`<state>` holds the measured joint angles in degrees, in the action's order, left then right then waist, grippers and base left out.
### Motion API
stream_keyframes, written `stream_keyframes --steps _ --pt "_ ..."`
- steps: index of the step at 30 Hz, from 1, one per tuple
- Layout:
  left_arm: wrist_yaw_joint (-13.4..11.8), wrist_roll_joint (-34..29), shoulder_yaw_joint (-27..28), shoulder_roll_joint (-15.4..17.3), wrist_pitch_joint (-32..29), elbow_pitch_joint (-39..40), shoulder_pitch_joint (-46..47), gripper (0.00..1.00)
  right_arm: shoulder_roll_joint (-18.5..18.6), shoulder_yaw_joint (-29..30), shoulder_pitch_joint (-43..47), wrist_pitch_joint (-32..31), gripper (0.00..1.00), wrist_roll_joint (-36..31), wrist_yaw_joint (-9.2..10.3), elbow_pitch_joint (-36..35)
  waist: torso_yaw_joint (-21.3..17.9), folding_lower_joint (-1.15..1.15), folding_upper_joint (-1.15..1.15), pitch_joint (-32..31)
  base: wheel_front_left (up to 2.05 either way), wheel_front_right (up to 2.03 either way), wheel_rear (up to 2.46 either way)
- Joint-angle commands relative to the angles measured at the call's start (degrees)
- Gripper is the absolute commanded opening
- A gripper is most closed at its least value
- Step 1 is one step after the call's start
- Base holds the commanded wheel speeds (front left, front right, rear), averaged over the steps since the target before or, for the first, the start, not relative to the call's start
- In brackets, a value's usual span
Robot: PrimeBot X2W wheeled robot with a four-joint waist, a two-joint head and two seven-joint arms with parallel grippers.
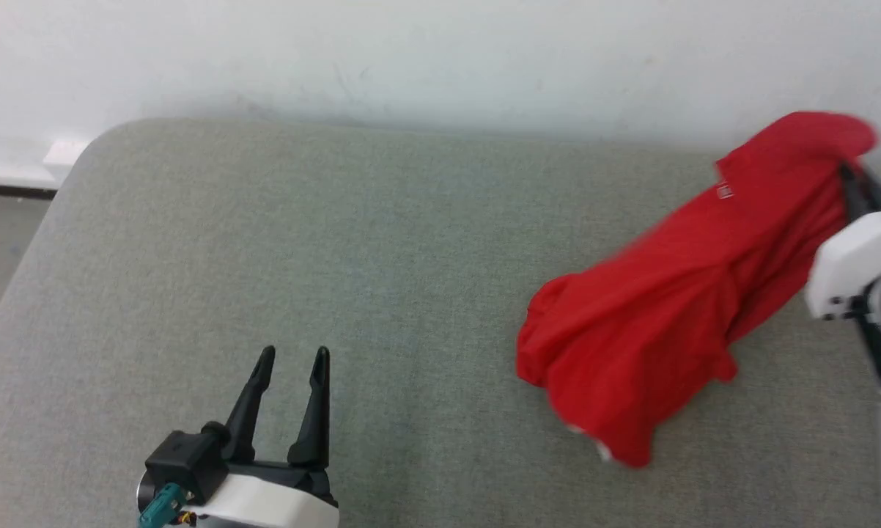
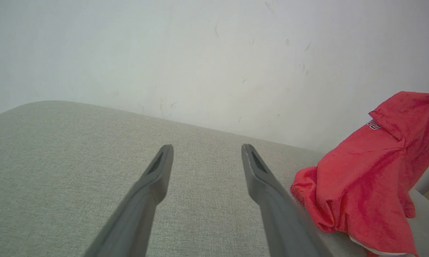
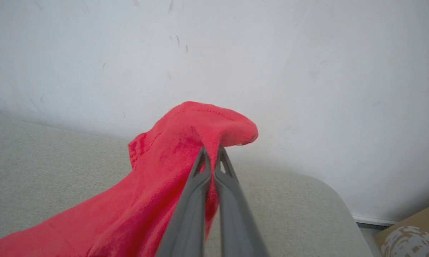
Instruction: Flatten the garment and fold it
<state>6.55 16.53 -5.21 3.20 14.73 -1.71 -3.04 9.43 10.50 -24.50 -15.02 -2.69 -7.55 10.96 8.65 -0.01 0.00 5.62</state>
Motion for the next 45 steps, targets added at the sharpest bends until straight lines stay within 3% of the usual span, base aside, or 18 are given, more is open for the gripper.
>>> stream_keyframes --steps 1,4,9,16,17,18,26,32,38,45 --pt "0.0 -0.4 0.3 -0.2 0.3 0.3 -0.6 1.0 0.6 1.2 0.0 -0.6 0.0 -0.6 0.06 -1.1 -2.0 0.01 0.0 -2.0 0.0 0.0 0.0" --pt "0.0 -0.4 0.4 -0.2 0.3 0.7 -1.2 1.0 1.1 5.2 3.2 -3.2 0.0 -1.9 0.06 -4.9 -2.4 0.01 0.0 -2.0 0.0 0.0 0.0" --pt "0.0 -0.3 0.4 -0.3 0.3 1.2 -1.1 1.0 -2.5 11.1 13.3 -6.2 0.0 -1.3 0.06 -9.6 -2.5 0.01 0.0 -0.3 0.0 0.0 0.0" --pt "0.2 -0.3 1.0 -0.3 0.3 1.4 -0.5 1.0 -6.5 12.5 26.4 -9.1 0.0 4.4 0.06 -10.7 -3.7 0.01 0.0 1.7 0.0 0.0 0.0" --pt "0.2 -0.3 1.0 -0.3 0.3 1.3 -0.4 1.0 -6.5 12.4 27.2 -9.1 0.45 5.4 0.06 -10.4 -3.9 0.01 0.0 1.8 0.0 0.0 0.0" --pt "0.2 -0.3 0.9 -0.3 0.3 1.2 -0.3 1.0 -6.5 12.4 27.6 -8.9 1.0 6.0 0.06 -10.1 -4.1 0.01 0.0 1.9 0.0 0.0 0.0" --pt "0.4 -0.7 0.7 -0.3 0.3 0.6 0.2 1.0 -6.5 10.9 23.5 -5.2 1.0 6.5 0.06 -17.6 -4.6 0.01 0.0 0.9 0.0 0.0 0.0" --pt "0.4 -0.4 0.5 -0.3 0.3 0.6 0.3 1.0 -6.5 -0.1 20.3 -9.5 1.0 7.4 0.06 -24.1 -3.0 0.01 0.0 1.1 0.0 0.0 0.0" --pt "0.4 0.1 -0.1 -0.3 0.3 0.2 1.1 1.0 -4.7 -14.0 16.7 -17.7 1.0 8.9 0.06 -18.0 -0.5 0.01 0.0 2.6 0.0 0.0 0.0" --pt "0.5 0.8 -0.5 -0.3 0.3 -0.6 2.1 1.0 -0.5 -22.3 9.5 -20.3 1.0 7.0 0.06 -5.0 2.2 0.01 0.0 3.9 0.0 0.0 0.0"
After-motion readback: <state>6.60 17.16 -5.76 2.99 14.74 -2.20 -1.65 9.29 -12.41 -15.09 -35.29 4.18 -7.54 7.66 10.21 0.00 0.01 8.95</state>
